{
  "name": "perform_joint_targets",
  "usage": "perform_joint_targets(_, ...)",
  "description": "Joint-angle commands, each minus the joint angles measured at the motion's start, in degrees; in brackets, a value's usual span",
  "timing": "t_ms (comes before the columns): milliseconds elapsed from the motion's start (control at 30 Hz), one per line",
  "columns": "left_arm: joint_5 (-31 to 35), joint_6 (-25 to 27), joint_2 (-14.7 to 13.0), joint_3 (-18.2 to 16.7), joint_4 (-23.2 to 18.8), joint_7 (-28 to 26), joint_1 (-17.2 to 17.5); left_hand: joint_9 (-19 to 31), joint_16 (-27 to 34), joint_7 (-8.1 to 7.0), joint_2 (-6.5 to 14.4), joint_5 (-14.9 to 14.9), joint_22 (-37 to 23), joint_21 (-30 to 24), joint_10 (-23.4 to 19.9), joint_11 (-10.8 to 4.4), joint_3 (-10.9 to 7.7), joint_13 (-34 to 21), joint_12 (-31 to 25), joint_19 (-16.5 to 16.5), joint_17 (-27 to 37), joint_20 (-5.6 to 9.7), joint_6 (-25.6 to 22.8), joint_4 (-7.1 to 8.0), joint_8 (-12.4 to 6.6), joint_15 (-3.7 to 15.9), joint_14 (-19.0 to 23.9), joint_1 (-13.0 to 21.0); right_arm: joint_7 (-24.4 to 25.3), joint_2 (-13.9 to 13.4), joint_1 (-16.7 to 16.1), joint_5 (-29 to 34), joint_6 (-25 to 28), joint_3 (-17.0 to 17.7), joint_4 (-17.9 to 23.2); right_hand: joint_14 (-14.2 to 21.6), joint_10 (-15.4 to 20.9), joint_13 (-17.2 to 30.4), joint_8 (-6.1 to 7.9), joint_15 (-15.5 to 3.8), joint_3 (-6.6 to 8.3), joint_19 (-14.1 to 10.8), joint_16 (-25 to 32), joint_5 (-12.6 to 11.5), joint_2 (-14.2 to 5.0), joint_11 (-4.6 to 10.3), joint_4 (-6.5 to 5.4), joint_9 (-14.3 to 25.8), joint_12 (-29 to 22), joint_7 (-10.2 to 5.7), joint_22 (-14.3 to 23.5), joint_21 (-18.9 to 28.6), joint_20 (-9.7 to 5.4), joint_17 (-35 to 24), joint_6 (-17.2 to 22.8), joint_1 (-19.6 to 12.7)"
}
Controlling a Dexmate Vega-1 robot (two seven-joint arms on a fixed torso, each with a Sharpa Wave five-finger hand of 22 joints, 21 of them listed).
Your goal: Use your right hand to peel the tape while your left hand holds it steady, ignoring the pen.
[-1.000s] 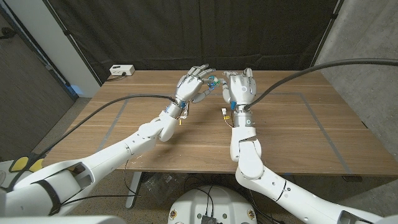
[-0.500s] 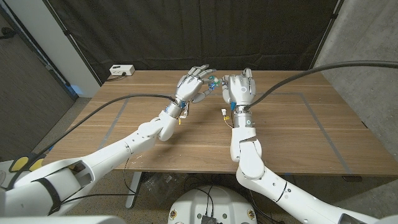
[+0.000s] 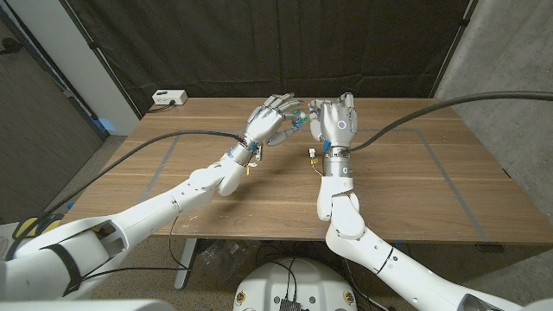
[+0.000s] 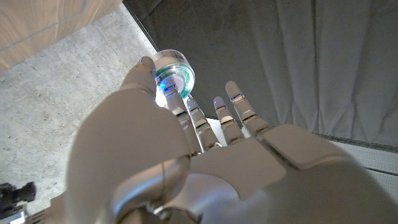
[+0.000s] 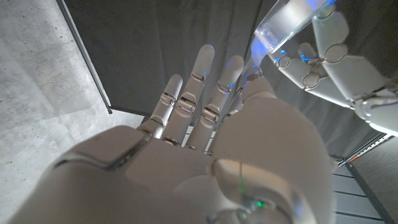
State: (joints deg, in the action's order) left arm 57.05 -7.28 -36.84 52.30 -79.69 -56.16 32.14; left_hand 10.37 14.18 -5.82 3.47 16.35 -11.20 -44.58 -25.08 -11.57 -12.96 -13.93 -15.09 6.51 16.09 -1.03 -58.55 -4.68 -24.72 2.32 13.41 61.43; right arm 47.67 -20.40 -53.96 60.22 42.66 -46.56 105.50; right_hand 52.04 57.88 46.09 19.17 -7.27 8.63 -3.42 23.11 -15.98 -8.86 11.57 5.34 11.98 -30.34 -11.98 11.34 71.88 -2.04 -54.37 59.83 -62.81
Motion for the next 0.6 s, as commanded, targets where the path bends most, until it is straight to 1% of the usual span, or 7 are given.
perform_joint_targets(33, 1.40, -1.52, -0.95, 0.43, -0.38, 1.49, -0.52, 2.39, -0.19, -3.91, 0.86, 0.49, -0.15, -0.39, -0.48, 0.06, 0.44, -0.32, -0.68, -0.34, 0.22, -0.04, -7.85, 0.07, -0.90, 5.13, -0.17, 0.31, 7.42, 0.98, 0.96, -3.74, -1.33, 0.23, -3.14, -0.27, -0.70, 1.14, 0.56, -6.32, 0.70, 0.51, 0.08, -0.64, -0.39, 0.04, -1.00, 15.16, -0.61, -0.05, 0.14, 0.47, -8.19, -1.22, -0.28, 0.48)
perform_joint_targets(133, 1.65, -1.79, -0.84, 0.49, -0.14, 1.32, -0.69, 2.41, -0.25, -4.03, 0.85, 0.64, -0.14, -0.39, -0.28, 0.00, 0.56, -0.52, -0.77, -0.42, 0.34, -0.01, -7.90, 0.09, -0.94, 5.05, -0.33, 0.33, 8.05, 1.00, 1.01, -3.98, -0.90, 0.05, -3.14, -0.30, -0.77, 1.55, 0.53, -6.32, 0.79, 0.68, -0.02, -0.85, -0.36, 0.04, -1.26, 15.83, -0.62, -0.06, 0.15, 0.54, -8.15, -1.88, -0.35, 0.67)
perform_joint_targets(233, 1.78, -1.93, -0.73, 0.52, 0.04, 1.21, -0.80, 2.46, -0.28, -3.98, 0.83, 0.80, -0.14, -0.43, -0.05, -0.09, 0.70, -0.73, -0.85, -0.43, 0.47, 0.00, -8.01, 0.12, -1.02, 4.92, -0.43, 0.35, 7.54, 0.55, 1.13, -4.02, -0.47, -0.33, -2.74, -0.29, -0.81, 1.63, 0.36, -6.32, 0.84, 0.75, -0.07, -0.97, -0.32, 0.04, -1.42, 15.89, -0.51, -0.08, 0.14, 0.55, -8.23, -2.30, -0.24, 0.77)
perform_joint_targets(300, 1.88, -2.00, -0.75, 0.53, 0.06, 1.28, -0.88, 2.49, -0.35, -4.08, 0.80, 0.92, -0.14, -0.43, 0.30, 0.14, 0.81, -0.89, -0.85, -0.50, 0.56, -0.08, -7.98, 0.14, -1.02, 4.84, -0.62, 0.35, 7.43, 0.51, 1.24, -4.06, -0.12, -0.51, -2.69, -0.27, -0.78, 1.91, 0.39, -6.31, 0.87, 0.83, -0.09, -1.07, -0.26, 0.05, -1.49, 16.28, -0.59, -0.08, 0.14, 0.57, -8.26, -2.64, -0.28, 0.80)
perform_joint_targets(333, 1.84, -2.15, -0.81, 0.54, 0.04, 1.43, -0.94, 2.52, -0.38, -4.32, 0.78, 1.01, -0.14, -0.44, 0.42, -0.02, 0.90, -1.01, -0.90, -0.53, 0.63, -0.03, -8.18, 0.17, -1.11, 4.82, -0.71, 0.34, 7.15, 0.38, 1.29, -4.08, 0.04, -0.64, -2.55, -0.32, -0.76, 2.06, 0.40, -6.31, 0.88, 0.97, -0.13, -1.13, -0.24, 0.05, -1.56, 16.55, -0.61, -0.09, 0.15, 0.55, -8.25, -2.88, -0.31, 0.85)
perform_joint_targets(500, 1.75, -2.56, -0.95, 0.49, -0.08, 1.91, -1.07, 2.59, -0.40, -4.72, 0.78, 1.32, -0.16, -0.44, 0.55, 0.22, 1.14, -1.40, -1.19, -0.74, 0.86, -0.17, -8.05, 0.25, -1.11, 4.51, -0.82, 0.33, 6.01, 0.12, 1.74, -3.89, 0.97, -1.25, -2.41, -0.55, -0.67, 2.91, 0.61, -6.30, 0.92, 1.88, -0.31, -1.37, -0.21, 0.05, -1.82, 17.66, -0.94, 0.09, 0.25, 0.49, -8.31, -3.72, -0.36, 1.03)
perform_joint_targets(600, 1.81, -3.20, -1.21, 0.59, -0.22, 2.43, -1.26, 2.64, -0.37, -5.15, 0.83, 1.62, -0.17, -0.51, 0.41, -0.13, 1.32, -1.81, -1.59, -0.75, 1.08, -0.30, -8.33, 0.31, -1.25, 4.23, -0.84, 0.38, 5.41, 0.23, 2.14, -3.86, 1.59, -1.54, -2.64, -0.93, -0.74, 3.53, 0.83, -6.28, 1.11, 2.43, -0.55, -1.69, -0.47, 0.06, -2.28, 19.04, -1.05, 0.16, 0.38, 0.68, -8.37, -4.71, -0.58, 1.33)
